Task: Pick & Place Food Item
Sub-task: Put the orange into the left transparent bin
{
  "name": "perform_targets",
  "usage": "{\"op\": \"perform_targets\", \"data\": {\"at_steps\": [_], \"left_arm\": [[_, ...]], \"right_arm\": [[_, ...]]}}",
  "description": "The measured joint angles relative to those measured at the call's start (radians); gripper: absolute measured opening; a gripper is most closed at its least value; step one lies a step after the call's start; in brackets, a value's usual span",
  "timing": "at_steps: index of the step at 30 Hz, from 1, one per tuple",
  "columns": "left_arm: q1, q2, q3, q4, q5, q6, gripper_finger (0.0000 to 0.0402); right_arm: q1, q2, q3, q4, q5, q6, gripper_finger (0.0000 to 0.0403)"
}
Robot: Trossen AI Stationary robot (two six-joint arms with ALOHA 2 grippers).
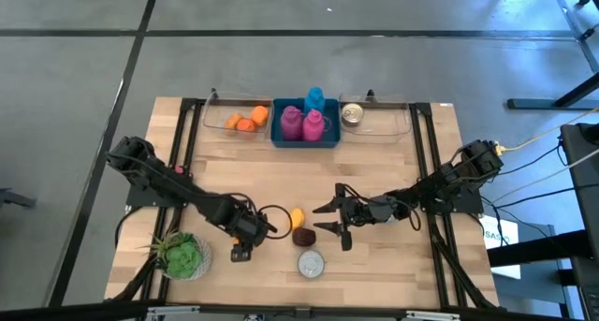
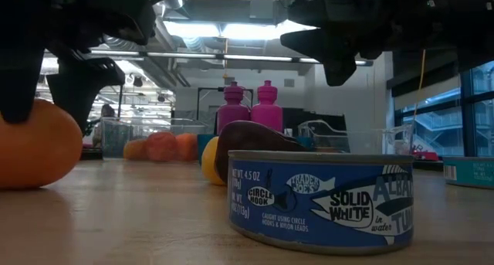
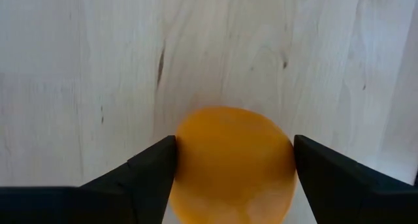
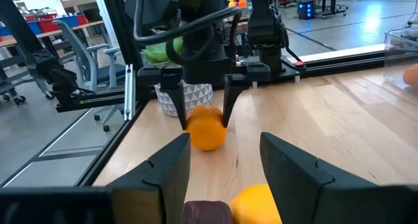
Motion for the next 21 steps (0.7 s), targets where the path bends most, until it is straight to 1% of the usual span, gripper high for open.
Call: {"op": "perform_targets", "data": {"at_steps": [9,17,21], "left_arm": [[0.028,-0.013,0.000,-0.005,0.038,0.015,0.0205],[0.032,-0.014,0.000,-0.004,0.041,0.015,0.0201],[0.046,-0.041,-0.001,0.000,0.058,0.015,0.0197]], "right_arm": [[0.000,0.000,0.000,-0.007,0.015,0.000,0.0183],[0.000,0.000,0.000,-0.012,0.015,0.001,0.0183],[0.000,0.000,0.000,-0.014,0.015,0.001,0.0183]]}}
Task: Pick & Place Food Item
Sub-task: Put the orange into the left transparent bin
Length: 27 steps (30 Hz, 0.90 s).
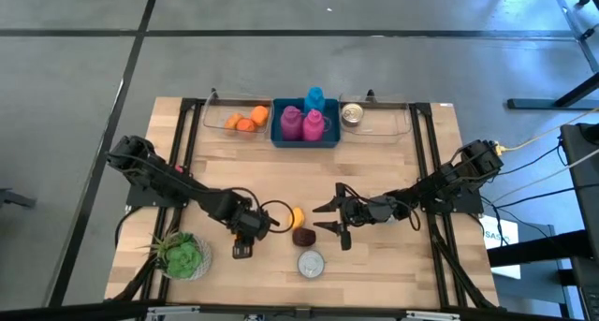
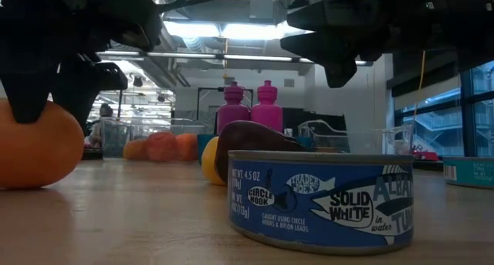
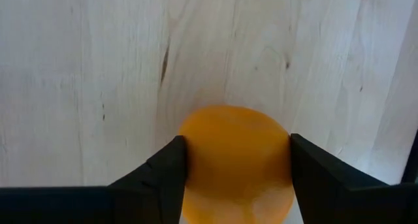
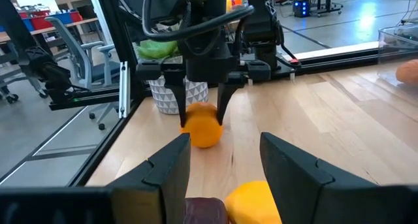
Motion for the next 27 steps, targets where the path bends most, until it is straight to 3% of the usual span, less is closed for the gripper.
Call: {"op": "perform_targets", "data": {"at_steps": [12,27], "left_arm": [[0.046,-0.160,-0.005,-0.022,-0.057,-0.005,0.0193],[0.068,-0.194,-0.002,-0.021,-0.090,0.030,0.0194]], "right_arm": [[0.000,0.000,0.000,-0.002,0.000,0.002,0.0183],[0.000,0.000,0.000,-0.002,0.000,0.002,0.0183]]}}
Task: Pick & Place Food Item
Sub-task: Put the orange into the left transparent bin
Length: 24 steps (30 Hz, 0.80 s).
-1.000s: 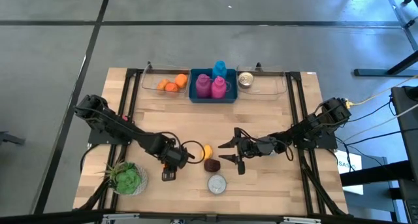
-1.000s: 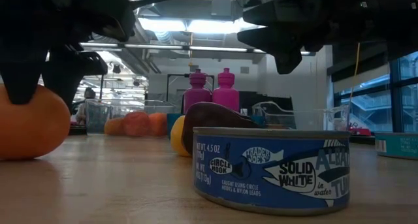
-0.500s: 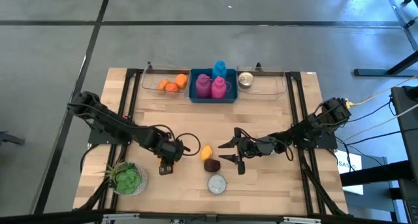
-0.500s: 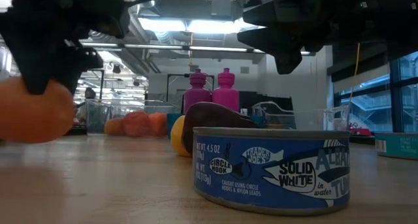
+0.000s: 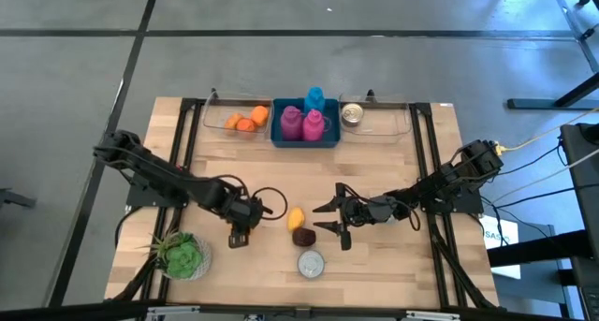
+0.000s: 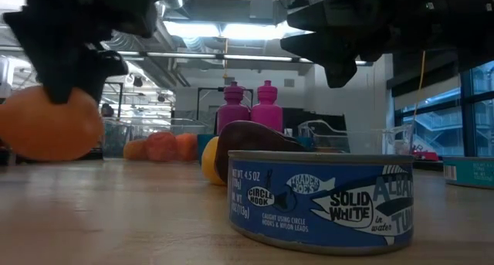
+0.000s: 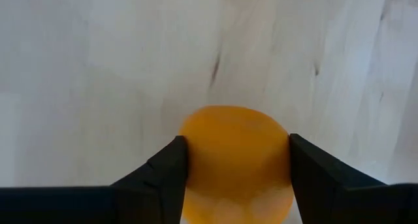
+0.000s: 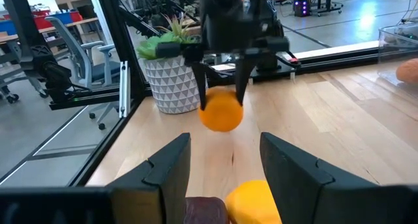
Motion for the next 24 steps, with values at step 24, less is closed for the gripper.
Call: {"op": "perform_targets", "data": {"at_steps": [24], "left_arm": [[-0.017,-0.526,-0.079,0.241,-0.524,0.225,0.0184]], "right_arm": [[0.000,0.000,0.000,-0.007,-0.008,0.001,0.0184]]}}
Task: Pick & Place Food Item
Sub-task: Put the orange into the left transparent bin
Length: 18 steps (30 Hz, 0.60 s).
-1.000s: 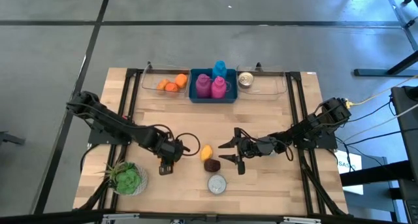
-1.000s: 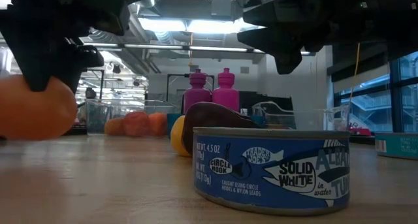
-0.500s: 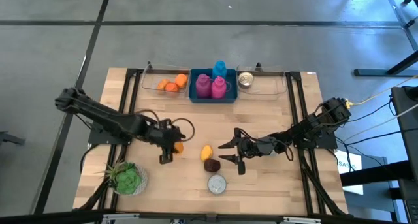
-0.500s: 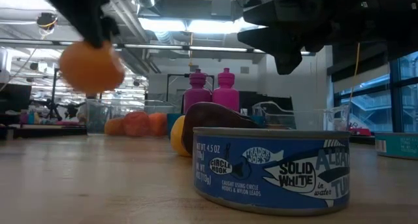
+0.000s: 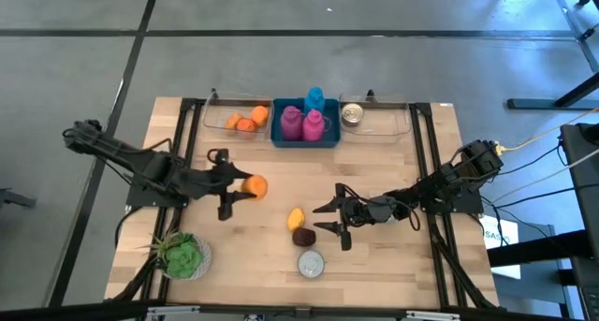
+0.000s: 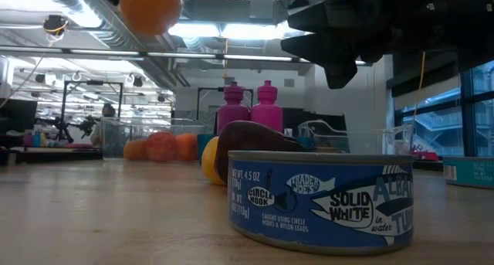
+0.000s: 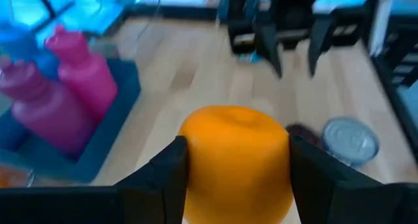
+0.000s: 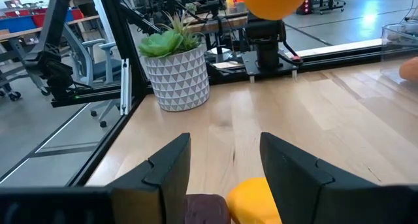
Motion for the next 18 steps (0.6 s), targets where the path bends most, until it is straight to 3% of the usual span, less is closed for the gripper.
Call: {"op": "perform_targets", "data": {"at_steps": [13,18], "left_arm": [[0.000,-0.276,-0.416,0.589,-0.002,0.128,0.0183],[0.001,-0.386,-0.526,0.722,-0.070,0.207,0.0183]], "right_arm": [[0.000,0.000,0.000,-0.002,-0.003,0.000,0.0184],[0.000,0.000,0.000,-0.006,-0.003,0.000,0.0184]]}}
